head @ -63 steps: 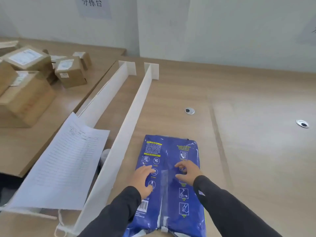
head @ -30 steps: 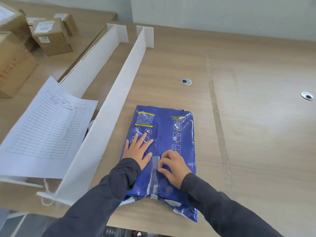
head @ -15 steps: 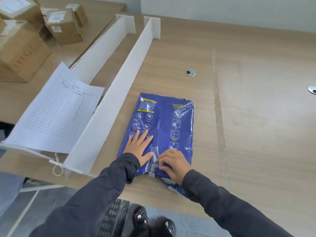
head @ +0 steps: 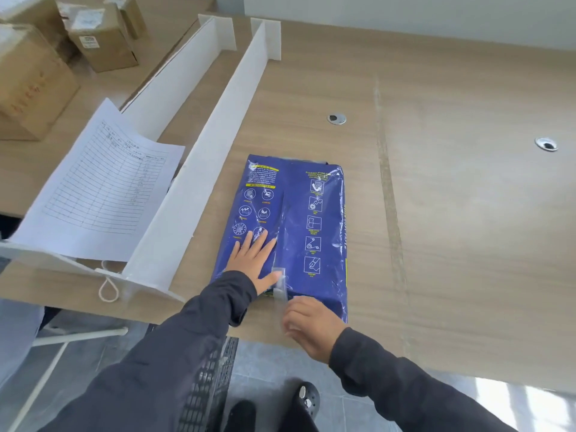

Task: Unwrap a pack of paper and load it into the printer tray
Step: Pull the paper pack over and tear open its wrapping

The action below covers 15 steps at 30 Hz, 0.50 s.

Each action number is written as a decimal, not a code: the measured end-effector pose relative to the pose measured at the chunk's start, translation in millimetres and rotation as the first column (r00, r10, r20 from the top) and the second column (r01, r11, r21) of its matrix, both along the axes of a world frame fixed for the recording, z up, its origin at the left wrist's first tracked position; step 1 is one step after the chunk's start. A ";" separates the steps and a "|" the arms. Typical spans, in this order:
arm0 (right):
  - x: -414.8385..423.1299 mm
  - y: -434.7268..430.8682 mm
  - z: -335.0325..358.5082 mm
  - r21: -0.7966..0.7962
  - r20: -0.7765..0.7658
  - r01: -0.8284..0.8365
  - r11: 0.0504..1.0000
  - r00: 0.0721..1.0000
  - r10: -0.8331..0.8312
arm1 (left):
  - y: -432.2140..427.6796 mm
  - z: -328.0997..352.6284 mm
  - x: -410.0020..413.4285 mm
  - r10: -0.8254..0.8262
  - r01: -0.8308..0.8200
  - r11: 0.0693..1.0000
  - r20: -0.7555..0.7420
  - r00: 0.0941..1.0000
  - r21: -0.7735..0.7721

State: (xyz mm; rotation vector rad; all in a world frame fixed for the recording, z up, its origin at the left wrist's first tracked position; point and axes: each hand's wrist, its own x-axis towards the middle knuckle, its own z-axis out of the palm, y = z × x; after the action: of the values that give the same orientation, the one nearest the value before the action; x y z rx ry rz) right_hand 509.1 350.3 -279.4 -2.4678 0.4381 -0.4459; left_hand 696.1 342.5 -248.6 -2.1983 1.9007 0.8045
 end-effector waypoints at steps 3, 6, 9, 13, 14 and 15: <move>0.0 9.4 5.7 0.038 -0.023 0.012 0.999 1.000 -0.011 | 8.1 -0.6 -0.5 -0.059 0.058 0.998 0.028 0.998 0.016; 1.3 20.8 10.1 0.030 -0.038 0.054 0.998 0.998 -0.053 | 14.4 -2.5 -1.6 -0.108 0.106 0.994 0.060 0.992 0.039; 0.1 29.9 14.2 0.010 -0.062 0.110 0.994 0.992 -0.109 | 15.7 -3.3 -0.6 -0.133 0.130 0.990 0.060 0.989 0.049; -4.5 44.8 16.8 0.100 -0.152 0.180 0.979 0.975 -0.164 | 18.7 -3.3 -1.7 -0.167 0.162 0.985 0.097 0.981 0.050; -6.0 50.7 15.9 0.131 -0.187 0.183 0.974 0.970 -0.157 | 20.1 -3.3 -3.5 -0.177 0.171 0.984 0.120 0.977 0.058; -7.3 56.4 15.0 0.157 -0.215 0.175 0.972 0.967 -0.140 | 22.0 -3.4 -5.5 -0.183 0.176 0.982 0.144 0.973 0.064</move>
State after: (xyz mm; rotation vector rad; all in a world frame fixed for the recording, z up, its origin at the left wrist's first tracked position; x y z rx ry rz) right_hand 501.8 406.7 -264.4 -2.3246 0.7307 -0.2082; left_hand 690.6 364.5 -252.1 -1.9623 1.9479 0.6319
